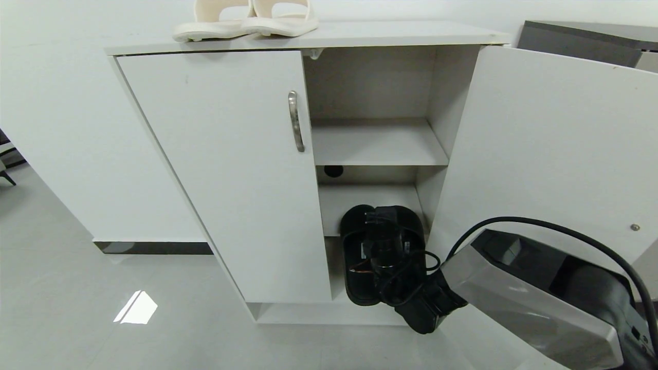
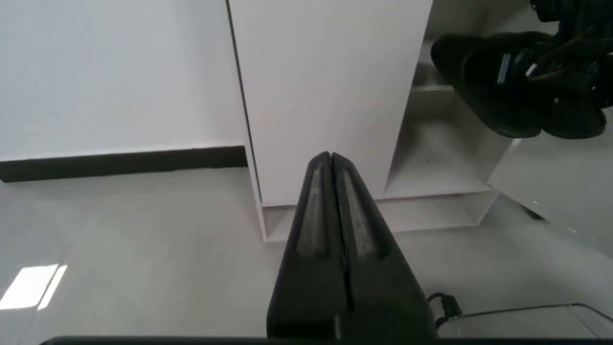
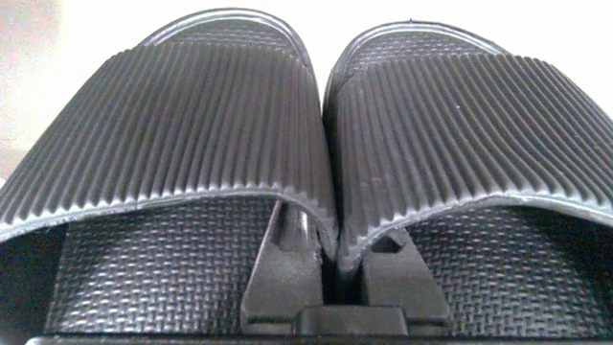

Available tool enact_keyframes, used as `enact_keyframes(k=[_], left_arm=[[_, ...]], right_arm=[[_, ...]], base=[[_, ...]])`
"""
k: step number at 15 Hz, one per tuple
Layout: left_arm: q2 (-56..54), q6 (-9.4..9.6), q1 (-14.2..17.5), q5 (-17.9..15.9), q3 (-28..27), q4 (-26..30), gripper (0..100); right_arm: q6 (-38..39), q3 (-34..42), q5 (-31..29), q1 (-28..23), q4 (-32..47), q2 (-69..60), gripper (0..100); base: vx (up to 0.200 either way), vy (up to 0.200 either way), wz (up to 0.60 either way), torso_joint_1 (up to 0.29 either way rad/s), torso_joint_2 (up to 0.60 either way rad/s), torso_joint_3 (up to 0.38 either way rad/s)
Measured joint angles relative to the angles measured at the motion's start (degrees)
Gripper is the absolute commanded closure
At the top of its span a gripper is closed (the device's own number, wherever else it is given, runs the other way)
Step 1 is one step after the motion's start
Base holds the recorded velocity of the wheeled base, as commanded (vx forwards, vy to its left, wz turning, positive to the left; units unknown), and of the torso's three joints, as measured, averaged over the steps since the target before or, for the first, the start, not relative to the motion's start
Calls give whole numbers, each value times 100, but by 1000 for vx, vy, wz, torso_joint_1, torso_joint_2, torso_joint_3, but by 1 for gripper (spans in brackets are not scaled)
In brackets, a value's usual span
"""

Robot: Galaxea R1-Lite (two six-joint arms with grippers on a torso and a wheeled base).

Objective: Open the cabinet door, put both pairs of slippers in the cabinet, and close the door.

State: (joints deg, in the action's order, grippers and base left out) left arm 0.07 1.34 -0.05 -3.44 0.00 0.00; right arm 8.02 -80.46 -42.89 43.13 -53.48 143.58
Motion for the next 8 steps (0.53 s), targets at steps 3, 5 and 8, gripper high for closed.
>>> enact_keyframes(k=[3,5,8], left_arm=[[0,-1,2,0,0,0,100],[2,-4,2,0,0,0,100],[2,-4,-5,2,0,2,100]], right_arm=[[67,-39,9,-16,50,18,100],[90,-71,16,-60,57,33,100],[93,-88,20,-44,61,105,100]], base=[[200,0,0,4,2,7],[200,0,0,0,0,5],[200,0,0,2,2,2]])
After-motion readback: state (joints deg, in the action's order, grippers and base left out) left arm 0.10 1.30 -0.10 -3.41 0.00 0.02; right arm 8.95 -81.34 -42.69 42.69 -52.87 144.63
